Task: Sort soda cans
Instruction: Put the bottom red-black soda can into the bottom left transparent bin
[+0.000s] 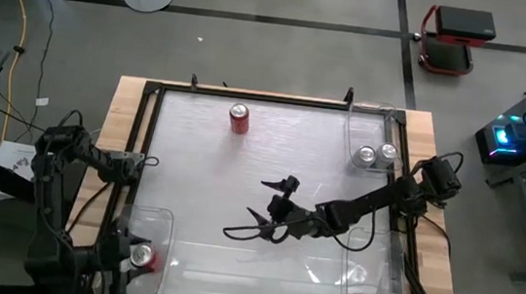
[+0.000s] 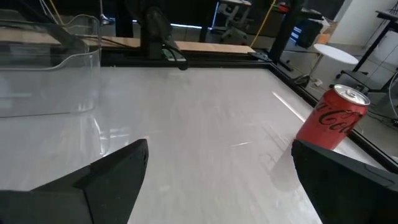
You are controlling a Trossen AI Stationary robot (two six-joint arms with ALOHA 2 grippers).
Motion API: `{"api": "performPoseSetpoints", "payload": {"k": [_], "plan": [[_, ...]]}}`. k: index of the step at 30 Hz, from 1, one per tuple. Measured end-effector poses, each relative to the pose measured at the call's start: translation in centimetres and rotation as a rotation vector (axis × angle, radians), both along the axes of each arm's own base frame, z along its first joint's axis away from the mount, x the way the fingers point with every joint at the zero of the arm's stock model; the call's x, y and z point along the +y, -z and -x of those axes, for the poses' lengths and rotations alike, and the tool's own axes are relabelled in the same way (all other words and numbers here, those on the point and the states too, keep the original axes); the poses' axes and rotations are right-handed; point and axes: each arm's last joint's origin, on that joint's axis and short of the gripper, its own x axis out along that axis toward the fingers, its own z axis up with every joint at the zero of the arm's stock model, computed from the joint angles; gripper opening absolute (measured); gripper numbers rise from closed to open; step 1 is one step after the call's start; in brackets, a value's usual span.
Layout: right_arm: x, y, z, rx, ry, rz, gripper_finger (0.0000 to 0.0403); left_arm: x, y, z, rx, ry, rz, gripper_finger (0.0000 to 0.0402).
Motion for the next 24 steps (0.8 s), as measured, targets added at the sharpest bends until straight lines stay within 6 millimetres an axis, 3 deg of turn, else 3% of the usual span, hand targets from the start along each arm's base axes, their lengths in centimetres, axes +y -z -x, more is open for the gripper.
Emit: {"api": "performPoseSetpoints", "payload": {"k": [8,15,20,24], "plan": [[0.0,0.0,0.0,0.003,-0.002,0.007,0.0385,3.3,-3.6,-1.6,-0.004,0.081,-0.094,0.0298],[0.0,0.0,0.0,-0.005,-0.012,-0.024,0.0385,6.1,-6.6,-2.9,0.079,0.296,-0.154,0.0298],[0.1,0.0,0.0,-0.023,-0.018,-0.083,0.0385,6.5,-7.5,-3.3,0.106,0.469,-0.211,0.0298],[0.4,-0.1,-0.2,-0.04,-0.098,-0.147,0.0385,6.6,-6.4,-3.2,0.117,0.542,-0.273,0.0298]]}}
